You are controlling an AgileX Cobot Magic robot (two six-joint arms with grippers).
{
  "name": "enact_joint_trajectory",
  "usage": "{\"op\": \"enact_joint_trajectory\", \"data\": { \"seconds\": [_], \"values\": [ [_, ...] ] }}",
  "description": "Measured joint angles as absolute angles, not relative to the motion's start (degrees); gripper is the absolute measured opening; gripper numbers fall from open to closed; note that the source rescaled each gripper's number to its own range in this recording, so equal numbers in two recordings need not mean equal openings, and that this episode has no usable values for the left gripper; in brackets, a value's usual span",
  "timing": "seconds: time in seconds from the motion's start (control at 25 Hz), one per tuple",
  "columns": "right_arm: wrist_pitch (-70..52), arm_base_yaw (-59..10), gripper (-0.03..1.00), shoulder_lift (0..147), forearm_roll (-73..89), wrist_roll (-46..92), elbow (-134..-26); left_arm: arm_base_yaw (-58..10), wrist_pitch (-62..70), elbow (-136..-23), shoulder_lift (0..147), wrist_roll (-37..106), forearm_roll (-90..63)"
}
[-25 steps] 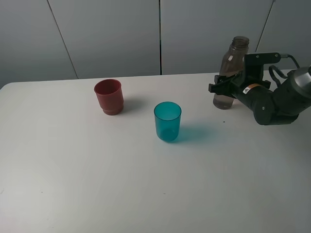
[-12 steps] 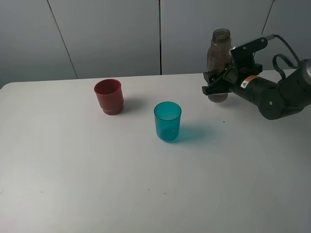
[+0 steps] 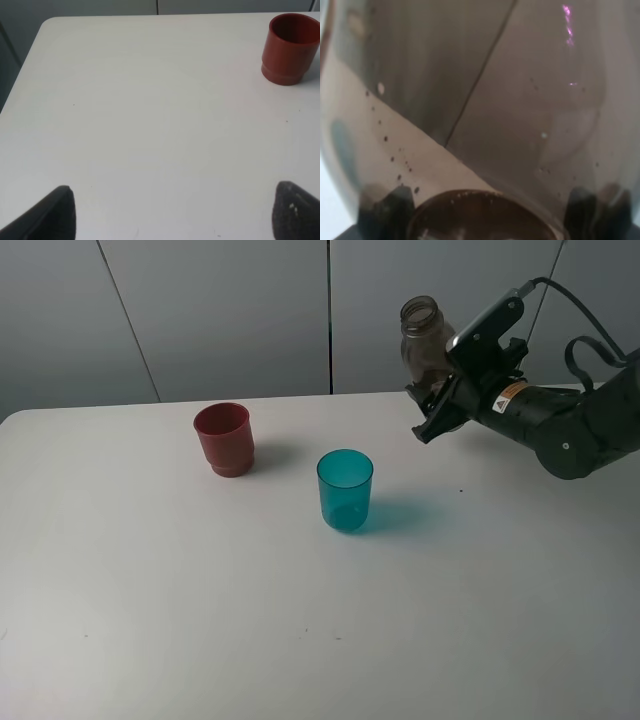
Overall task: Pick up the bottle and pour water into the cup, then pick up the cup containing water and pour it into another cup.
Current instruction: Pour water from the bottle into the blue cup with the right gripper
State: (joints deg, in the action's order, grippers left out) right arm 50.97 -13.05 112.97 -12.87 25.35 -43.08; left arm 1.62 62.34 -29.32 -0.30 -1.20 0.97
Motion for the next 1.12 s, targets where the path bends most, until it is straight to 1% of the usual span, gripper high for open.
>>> {"op": "enact_joint_trajectory", "data": {
  "seconds": [0.16,0.48,0.84,1.12],
  "values": [
    [51.0,-14.0,0.05,113.0,-13.9,35.0,-43.1,1.6,62.3,-29.3,-0.3,-1.2,1.0],
    [50.7,-14.1,0.05,113.0,-15.8,47.3,-43.1,1.6,62.3,-29.3,-0.3,-1.2,1.0],
    [50.6,-14.2,0.05,113.0,-21.3,56.2,-43.1,1.6,62.3,-29.3,-0.3,-1.2,1.0],
    [50.6,-14.2,0.05,113.0,-21.8,63.8,-43.1,1.6,62.3,-29.3,-0.3,-1.2,1.0]
  ]
}}
